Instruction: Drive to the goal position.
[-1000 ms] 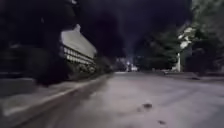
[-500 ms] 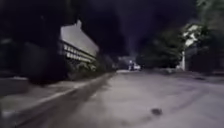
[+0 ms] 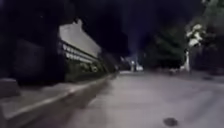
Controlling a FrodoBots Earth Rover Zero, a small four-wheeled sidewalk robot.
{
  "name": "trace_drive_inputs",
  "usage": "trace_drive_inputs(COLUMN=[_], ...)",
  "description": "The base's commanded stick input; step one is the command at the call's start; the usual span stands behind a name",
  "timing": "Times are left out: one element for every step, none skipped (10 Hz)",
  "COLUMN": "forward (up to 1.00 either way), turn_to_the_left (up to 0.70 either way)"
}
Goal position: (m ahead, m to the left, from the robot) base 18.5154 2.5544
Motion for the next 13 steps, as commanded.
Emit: trace_drive_inputs(forward=[0.70, 0.70, 0.70, 0.70, 0.70, 0.70, 0.70, 0.70, 0.70, 0.70, 0.70, 0.70, 0.70], turn_to_the_left=[-0.35, -0.35, -0.35, -0.35, -0.35, -0.35, -0.35, -0.35, -0.35, -0.35, -0.35, -0.35, -0.35])
